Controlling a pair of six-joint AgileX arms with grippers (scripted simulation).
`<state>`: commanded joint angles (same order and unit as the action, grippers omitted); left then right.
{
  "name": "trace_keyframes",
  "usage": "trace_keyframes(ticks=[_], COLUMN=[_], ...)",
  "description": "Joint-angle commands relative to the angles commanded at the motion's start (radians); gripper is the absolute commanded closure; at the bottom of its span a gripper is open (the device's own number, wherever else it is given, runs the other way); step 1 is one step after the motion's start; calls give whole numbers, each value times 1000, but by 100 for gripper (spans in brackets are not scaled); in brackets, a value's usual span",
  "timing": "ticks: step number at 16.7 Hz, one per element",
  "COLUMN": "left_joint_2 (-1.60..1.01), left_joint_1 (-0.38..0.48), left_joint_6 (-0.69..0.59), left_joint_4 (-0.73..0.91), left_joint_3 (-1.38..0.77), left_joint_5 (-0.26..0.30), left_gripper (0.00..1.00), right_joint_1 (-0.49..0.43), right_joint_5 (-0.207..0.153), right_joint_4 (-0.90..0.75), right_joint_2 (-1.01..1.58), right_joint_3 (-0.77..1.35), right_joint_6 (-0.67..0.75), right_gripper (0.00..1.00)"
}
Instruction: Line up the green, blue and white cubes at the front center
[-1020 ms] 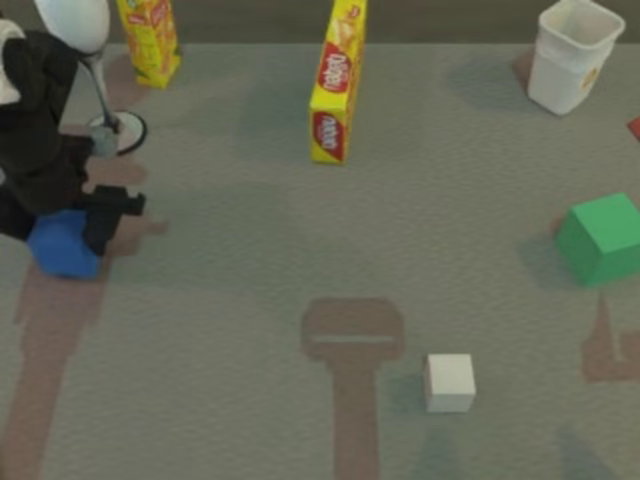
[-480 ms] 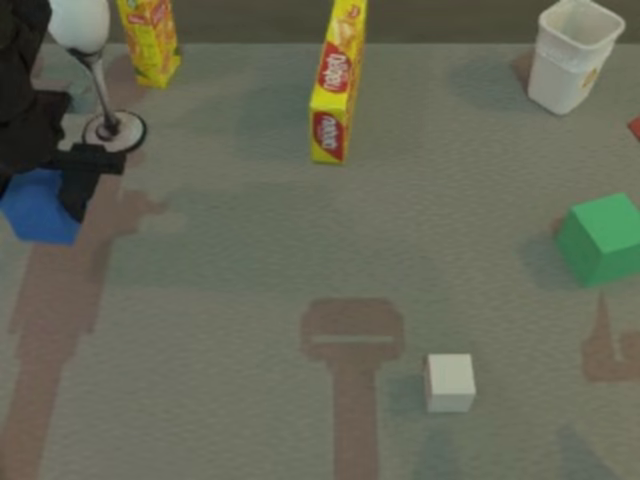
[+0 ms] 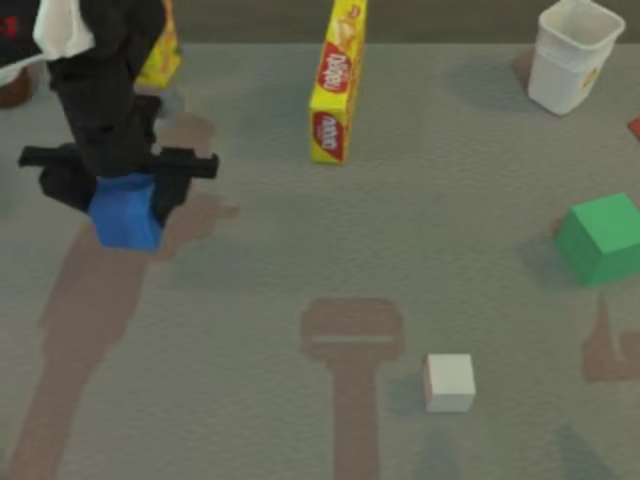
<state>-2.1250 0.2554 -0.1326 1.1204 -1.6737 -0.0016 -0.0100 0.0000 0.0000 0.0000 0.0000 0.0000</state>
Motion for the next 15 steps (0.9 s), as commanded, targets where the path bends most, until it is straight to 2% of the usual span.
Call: trace_keyframes(ticks=[6,9,12,15], left_joint_2=[5,25,47,48], left_joint_1=[395,555,632,637], left_joint_6=[-495,-668,-746,-750], left_joint_4=[42,48,44,44], left_joint_3=[-13,-13,-9,-8], left_joint_5=[-4,-8,-13,-13], left_gripper=[100,100,100,100], right_joint_1=[0,0,0,0], right_joint_5=[0,0,0,0], right_joint_4=[0,0,0,0], right_joint_2=[0,0,0,0], right_joint_3=[0,0,0,0], right_joint_6=[0,0,0,0], right_gripper=[0,0,0,0])
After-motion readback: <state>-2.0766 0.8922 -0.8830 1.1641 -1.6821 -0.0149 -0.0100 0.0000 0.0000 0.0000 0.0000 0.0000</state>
